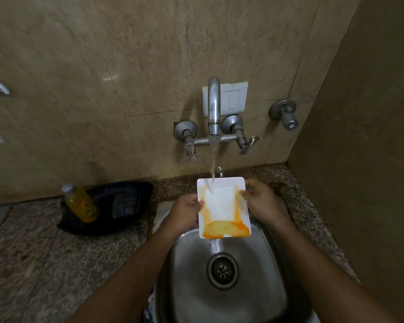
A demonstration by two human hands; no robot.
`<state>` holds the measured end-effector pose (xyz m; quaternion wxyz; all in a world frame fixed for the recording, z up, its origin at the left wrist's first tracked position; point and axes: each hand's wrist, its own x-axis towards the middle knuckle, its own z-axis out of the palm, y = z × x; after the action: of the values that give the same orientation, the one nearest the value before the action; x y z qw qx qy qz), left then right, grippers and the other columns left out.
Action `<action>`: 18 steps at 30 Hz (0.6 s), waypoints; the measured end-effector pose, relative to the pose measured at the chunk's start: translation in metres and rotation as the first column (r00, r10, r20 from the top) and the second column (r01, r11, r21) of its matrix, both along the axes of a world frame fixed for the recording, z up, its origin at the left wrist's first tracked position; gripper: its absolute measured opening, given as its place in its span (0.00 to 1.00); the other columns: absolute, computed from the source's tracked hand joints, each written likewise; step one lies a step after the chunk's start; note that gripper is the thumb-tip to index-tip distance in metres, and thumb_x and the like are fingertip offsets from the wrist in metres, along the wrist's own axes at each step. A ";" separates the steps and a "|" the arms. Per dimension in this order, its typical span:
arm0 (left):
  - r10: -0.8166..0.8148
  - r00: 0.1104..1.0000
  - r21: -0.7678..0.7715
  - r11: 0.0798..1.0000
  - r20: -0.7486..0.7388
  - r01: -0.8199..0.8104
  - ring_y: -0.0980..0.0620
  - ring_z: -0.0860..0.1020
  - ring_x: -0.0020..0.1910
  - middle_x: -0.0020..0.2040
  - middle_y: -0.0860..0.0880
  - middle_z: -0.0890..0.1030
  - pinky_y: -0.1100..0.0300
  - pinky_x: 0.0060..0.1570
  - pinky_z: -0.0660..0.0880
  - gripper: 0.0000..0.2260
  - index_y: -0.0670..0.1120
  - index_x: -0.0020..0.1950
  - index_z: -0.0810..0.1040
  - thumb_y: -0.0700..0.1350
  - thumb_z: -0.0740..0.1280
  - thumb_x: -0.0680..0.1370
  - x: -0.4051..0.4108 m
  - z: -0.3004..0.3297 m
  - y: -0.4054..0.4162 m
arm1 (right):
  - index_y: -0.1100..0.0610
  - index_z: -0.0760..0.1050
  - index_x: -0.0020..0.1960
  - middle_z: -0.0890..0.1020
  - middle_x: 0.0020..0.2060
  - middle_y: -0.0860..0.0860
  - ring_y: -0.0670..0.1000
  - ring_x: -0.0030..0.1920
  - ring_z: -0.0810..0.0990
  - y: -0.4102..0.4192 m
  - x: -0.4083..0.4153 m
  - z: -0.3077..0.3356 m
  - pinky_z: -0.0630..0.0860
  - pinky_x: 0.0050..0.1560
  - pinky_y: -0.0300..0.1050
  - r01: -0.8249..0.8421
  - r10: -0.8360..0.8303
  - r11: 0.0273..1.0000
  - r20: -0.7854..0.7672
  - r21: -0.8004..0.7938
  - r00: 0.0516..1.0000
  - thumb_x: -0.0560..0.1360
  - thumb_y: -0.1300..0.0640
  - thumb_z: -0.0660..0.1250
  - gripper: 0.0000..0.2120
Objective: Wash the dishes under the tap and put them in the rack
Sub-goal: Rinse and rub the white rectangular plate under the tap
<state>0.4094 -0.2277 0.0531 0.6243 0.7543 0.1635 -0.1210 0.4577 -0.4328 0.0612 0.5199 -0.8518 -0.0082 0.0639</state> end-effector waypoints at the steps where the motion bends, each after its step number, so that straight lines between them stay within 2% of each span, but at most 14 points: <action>1: -0.005 1.000 -0.012 1.000 -0.004 0.005 0.48 0.78 0.33 0.42 0.39 0.79 0.59 0.31 0.77 0.09 0.40 0.51 0.77 0.40 0.57 0.84 0.001 0.000 -0.003 | 0.57 0.79 0.56 0.83 0.48 0.49 0.49 0.51 0.81 -0.002 -0.002 0.000 0.74 0.44 0.35 0.027 -0.027 1.000 0.008 -0.010 1.000 0.78 0.64 0.65 0.09; 3: 0.001 1.000 -0.041 0.999 -0.001 -0.001 0.47 0.77 0.36 0.42 0.39 0.78 0.60 0.33 0.76 0.11 0.42 0.49 0.76 0.42 0.56 0.85 0.003 0.003 -0.006 | 0.57 0.79 0.57 0.83 0.48 0.48 0.49 0.51 0.81 -0.004 -0.003 -0.001 0.74 0.44 0.36 0.065 -0.065 0.998 0.008 -0.020 0.998 0.78 0.64 0.65 0.09; 5: 0.007 1.000 -0.066 0.998 0.012 -0.006 0.45 0.79 0.42 0.46 0.41 0.81 0.58 0.40 0.76 0.12 0.45 0.49 0.78 0.43 0.56 0.85 0.009 0.002 -0.007 | 0.55 0.79 0.57 0.84 0.51 0.50 0.50 0.52 0.82 -0.007 0.000 -0.007 0.76 0.51 0.43 0.092 -0.092 0.996 -0.007 0.005 0.996 0.78 0.63 0.65 0.10; 6: 0.013 1.000 -0.065 0.998 0.024 -0.011 0.45 0.81 0.46 0.49 0.43 0.83 0.55 0.46 0.77 0.12 0.47 0.49 0.79 0.44 0.57 0.84 0.012 0.000 -0.008 | 0.55 0.79 0.56 0.84 0.52 0.51 0.50 0.52 0.82 -0.008 0.001 -0.009 0.77 0.53 0.46 0.102 -0.102 0.995 -0.014 0.015 0.995 0.78 0.62 0.65 0.09; 8: 0.018 0.999 -0.067 0.998 0.035 -0.016 0.45 0.82 0.54 0.54 0.47 0.84 0.45 0.59 0.77 0.10 0.54 0.51 0.81 0.50 0.60 0.82 0.016 -0.004 -0.010 | 0.53 0.78 0.56 0.84 0.53 0.51 0.51 0.52 0.82 -0.009 0.002 -0.007 0.76 0.49 0.43 0.104 -0.104 0.994 -0.021 0.035 0.994 0.79 0.62 0.64 0.09; 9: 0.013 0.999 -0.067 0.998 0.029 -0.011 0.45 0.82 0.56 0.56 0.48 0.84 0.41 0.60 0.76 0.10 0.57 0.52 0.81 0.53 0.60 0.80 0.018 -0.010 -0.009 | 0.53 0.78 0.58 0.83 0.54 0.51 0.52 0.53 0.82 -0.008 0.001 -0.007 0.73 0.46 0.41 0.105 -0.104 0.994 -0.024 0.025 0.994 0.79 0.62 0.64 0.10; 11: 0.012 0.999 -0.063 0.998 0.032 -0.010 0.46 0.82 0.56 0.56 0.49 0.84 0.40 0.60 0.76 0.10 0.59 0.53 0.81 0.54 0.60 0.79 0.021 -0.015 -0.012 | 0.55 0.76 0.64 0.82 0.57 0.53 0.55 0.57 0.80 -0.004 -0.002 -0.005 0.69 0.47 0.39 0.123 -0.120 0.984 0.034 -0.130 0.992 0.79 0.62 0.63 0.15; 12: 0.023 0.998 -0.038 0.999 0.051 -0.021 0.46 0.81 0.55 0.55 0.48 0.83 0.41 0.60 0.76 0.10 0.57 0.53 0.80 0.53 0.59 0.81 0.021 -0.013 -0.014 | 0.56 0.72 0.69 0.80 0.61 0.55 0.56 0.60 0.78 0.001 -0.005 -0.005 0.70 0.49 0.40 0.122 -0.100 0.960 0.099 -0.252 0.990 0.79 0.61 0.63 0.18; 13: 0.040 0.997 0.004 0.999 0.069 -0.040 0.47 0.81 0.55 0.55 0.48 0.83 0.43 0.60 0.76 0.11 0.55 0.55 0.79 0.51 0.58 0.83 0.020 -0.009 -0.017 | 0.58 0.67 0.73 0.76 0.67 0.56 0.56 0.65 0.75 0.006 -0.010 -0.006 0.70 0.57 0.42 0.109 -0.052 0.925 0.163 -0.365 0.985 0.78 0.60 0.63 0.24; 15: 0.073 0.995 0.062 0.995 0.074 -0.077 0.48 0.79 0.56 0.57 0.48 0.81 0.45 0.60 0.76 0.13 0.50 0.62 0.76 0.51 0.56 0.84 0.020 -0.006 -0.018 | 0.61 0.54 0.79 0.61 0.77 0.58 0.56 0.76 0.61 0.017 -0.017 -0.015 0.59 0.74 0.46 0.080 0.074 0.830 0.251 -0.553 0.965 0.77 0.59 0.62 0.33; 16: 0.072 0.994 0.075 0.994 0.082 -0.078 0.48 0.79 0.56 0.57 0.48 0.81 0.46 0.60 0.75 0.14 0.49 0.64 0.76 0.51 0.55 0.84 0.020 -0.006 -0.017 | 0.61 0.51 0.80 0.56 0.79 0.58 0.56 0.78 0.56 0.019 -0.018 -0.020 0.53 0.76 0.48 0.073 0.133 0.782 0.281 -0.619 0.951 0.77 0.59 0.62 0.35; 18: 0.065 0.994 0.081 0.994 0.089 -0.072 0.47 0.79 0.57 0.58 0.48 0.81 0.46 0.61 0.75 0.15 0.50 0.65 0.75 0.52 0.55 0.84 0.020 -0.007 -0.016 | 0.61 0.51 0.80 0.53 0.79 0.58 0.57 0.79 0.52 0.024 -0.018 -0.027 0.48 0.77 0.50 0.039 0.237 0.728 0.304 -0.685 0.923 0.78 0.56 0.58 0.33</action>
<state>0.4295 -0.2434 0.0460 0.6021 0.7785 0.1671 -0.0597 0.4398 -0.4093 0.0343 0.1571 -0.9765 -0.1288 -0.0714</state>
